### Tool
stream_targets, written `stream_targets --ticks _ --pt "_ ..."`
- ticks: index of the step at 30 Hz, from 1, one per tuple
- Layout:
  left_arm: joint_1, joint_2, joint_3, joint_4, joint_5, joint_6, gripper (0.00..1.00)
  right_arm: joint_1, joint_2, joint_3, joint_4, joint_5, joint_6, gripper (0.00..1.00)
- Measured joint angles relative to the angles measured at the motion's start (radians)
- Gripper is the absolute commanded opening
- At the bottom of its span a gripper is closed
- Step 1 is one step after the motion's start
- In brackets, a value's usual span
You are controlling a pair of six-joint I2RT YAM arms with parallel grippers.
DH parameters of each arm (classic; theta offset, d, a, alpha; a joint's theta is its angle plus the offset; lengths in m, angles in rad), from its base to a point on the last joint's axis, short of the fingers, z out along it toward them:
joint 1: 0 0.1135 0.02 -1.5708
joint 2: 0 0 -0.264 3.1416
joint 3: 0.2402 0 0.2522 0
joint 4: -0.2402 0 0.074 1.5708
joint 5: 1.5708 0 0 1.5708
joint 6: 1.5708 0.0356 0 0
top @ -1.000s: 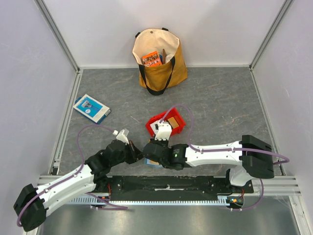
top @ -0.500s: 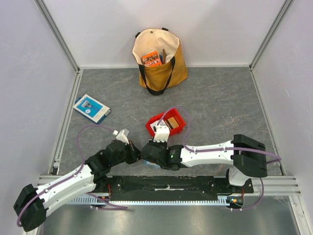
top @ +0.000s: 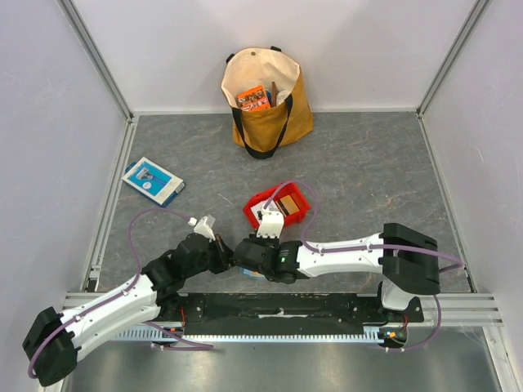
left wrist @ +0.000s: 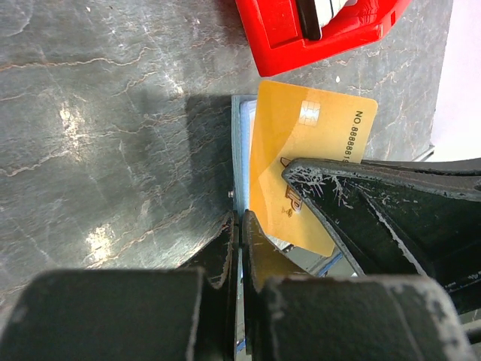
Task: Put the credit cards into the card holder
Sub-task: Turn over the card slot in the card holder.
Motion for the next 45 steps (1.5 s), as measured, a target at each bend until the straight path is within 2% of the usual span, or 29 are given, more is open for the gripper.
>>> stream_targets --ticks 11,20,33,45 --pt "0.000 -0.004 0.000 -0.001 -0.003 0.000 0.02 -0.013 0.000 0.032 -0.066 -0.049 0.092 0.00" --pt "0.000 -0.005 0.000 -0.002 -0.003 0.000 0.02 -0.013 0.012 0.037 -0.087 -0.058 0.100 0.00" --pt "0.000 -0.010 0.000 -0.013 -0.002 0.000 0.02 -0.002 0.034 0.079 -0.220 -0.004 0.089 0.00" --pt "-0.001 -0.009 0.000 -0.014 -0.007 0.000 0.02 0.003 -0.087 0.027 -0.311 0.008 0.078 0.00"
